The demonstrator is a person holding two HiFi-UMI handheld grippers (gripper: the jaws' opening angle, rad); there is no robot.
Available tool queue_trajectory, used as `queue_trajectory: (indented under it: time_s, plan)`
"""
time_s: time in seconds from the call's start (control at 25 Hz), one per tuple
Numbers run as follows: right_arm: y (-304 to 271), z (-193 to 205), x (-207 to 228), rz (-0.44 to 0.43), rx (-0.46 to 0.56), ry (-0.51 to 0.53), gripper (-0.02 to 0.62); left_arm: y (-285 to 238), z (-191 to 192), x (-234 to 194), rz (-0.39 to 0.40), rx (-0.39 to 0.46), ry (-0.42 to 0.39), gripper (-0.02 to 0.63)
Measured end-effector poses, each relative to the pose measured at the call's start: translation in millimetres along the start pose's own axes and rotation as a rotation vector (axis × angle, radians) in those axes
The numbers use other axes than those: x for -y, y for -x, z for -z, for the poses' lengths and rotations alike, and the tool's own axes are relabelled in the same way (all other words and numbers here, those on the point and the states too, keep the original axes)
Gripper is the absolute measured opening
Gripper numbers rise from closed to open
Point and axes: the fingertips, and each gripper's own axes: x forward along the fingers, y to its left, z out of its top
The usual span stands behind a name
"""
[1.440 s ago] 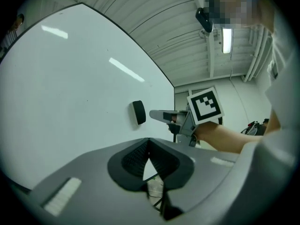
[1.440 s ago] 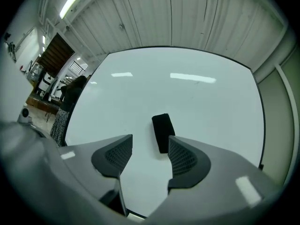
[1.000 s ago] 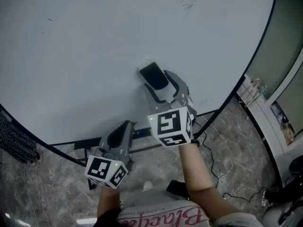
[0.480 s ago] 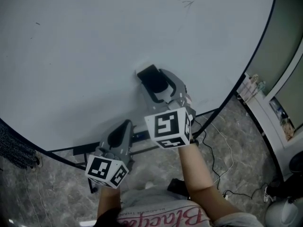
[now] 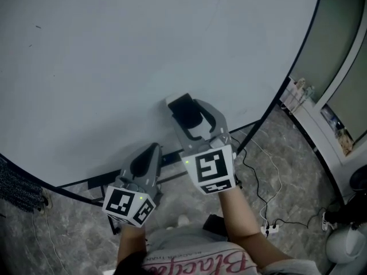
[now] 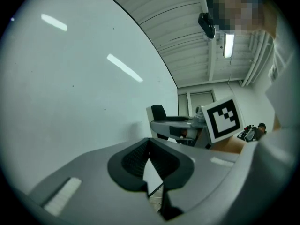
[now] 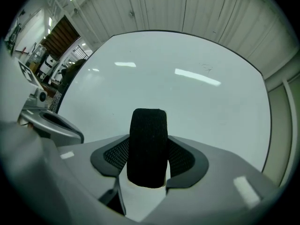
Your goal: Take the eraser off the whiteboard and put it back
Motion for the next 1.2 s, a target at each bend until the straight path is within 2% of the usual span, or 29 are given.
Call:
queue_trajectory:
  time_s: [0.16, 0.44, 0.64, 0.88, 1.2]
  plan:
    - [26, 14, -13, -0.013, 0.005, -0.051, 0.241, 2, 2, 7, 0.023, -0.006, -0.001, -0.002]
    - [69, 9, -27, 0.013, 0.134, -0.159, 0.241, 8, -10, 12, 0.047, 0.043, -0.014, -0.002]
    - [84, 25, -39, -0.012, 0.074, -0.212, 0.239, 12, -13, 11, 0.042, 0.047, -0.023, -0.002]
    - [83, 29, -46, -0.032, 0.061, -0.232, 0.241, 16, -18, 19, 0.057, 0.053, -0.089, -0.003]
    - [82, 30, -45, -0.033, 0.058, -0.214, 0.241, 14, -15, 22, 0.063, 0.051, -0.074, -0.003]
